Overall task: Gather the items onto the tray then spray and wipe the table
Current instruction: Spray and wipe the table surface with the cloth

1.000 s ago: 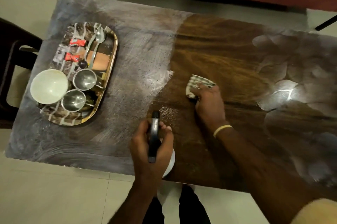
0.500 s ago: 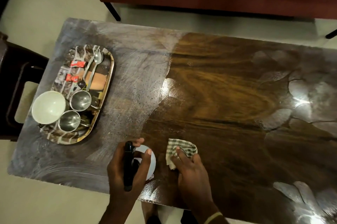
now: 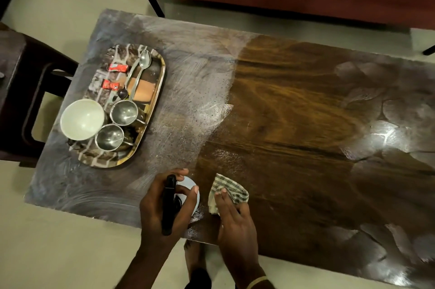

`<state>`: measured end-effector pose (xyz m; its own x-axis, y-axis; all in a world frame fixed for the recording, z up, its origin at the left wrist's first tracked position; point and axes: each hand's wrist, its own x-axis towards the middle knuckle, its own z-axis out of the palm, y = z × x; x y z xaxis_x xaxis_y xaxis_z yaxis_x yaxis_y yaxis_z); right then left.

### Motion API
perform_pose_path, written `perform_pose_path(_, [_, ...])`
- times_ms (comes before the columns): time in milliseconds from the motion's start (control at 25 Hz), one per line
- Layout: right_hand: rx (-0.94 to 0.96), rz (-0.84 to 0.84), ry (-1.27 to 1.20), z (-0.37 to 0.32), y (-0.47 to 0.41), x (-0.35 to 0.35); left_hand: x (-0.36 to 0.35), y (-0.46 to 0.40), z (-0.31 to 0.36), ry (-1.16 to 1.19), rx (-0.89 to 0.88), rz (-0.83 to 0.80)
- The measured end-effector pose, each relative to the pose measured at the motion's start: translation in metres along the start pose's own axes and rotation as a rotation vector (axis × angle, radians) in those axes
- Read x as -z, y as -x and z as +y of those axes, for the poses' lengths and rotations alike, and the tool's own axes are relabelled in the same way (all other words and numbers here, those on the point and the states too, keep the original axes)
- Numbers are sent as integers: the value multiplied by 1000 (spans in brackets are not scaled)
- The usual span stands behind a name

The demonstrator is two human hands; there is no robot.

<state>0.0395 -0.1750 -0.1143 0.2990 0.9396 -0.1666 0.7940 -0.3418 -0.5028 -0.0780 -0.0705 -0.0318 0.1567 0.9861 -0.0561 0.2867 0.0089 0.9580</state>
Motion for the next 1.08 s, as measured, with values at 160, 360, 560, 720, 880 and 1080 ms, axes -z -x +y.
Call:
perform_pose_path(160, [9, 51, 4, -17, 7, -8, 26, 6, -24, 4, 16, -21])
perform_pose_path(360, [-65, 91, 22, -24, 5, -13, 33, 2, -22, -55, 0, -115])
perform_pose_path(560, [-105, -30, 140, -6, 2, 1, 40, 3, -28, -110, 1, -151])
perform_pose_path(720, [-61, -139, 249, -10, 10, 1, 42, 2, -36, -128, 27, -174])
perform_pose_path(880, [-56, -220, 271, -14, 26, -4, 42, 8, -35, -127, 66, -161])
perform_pose_path(1080, [-40, -294, 133, -27, 14, 23, 55, 23, -38, -232, 186, -154])
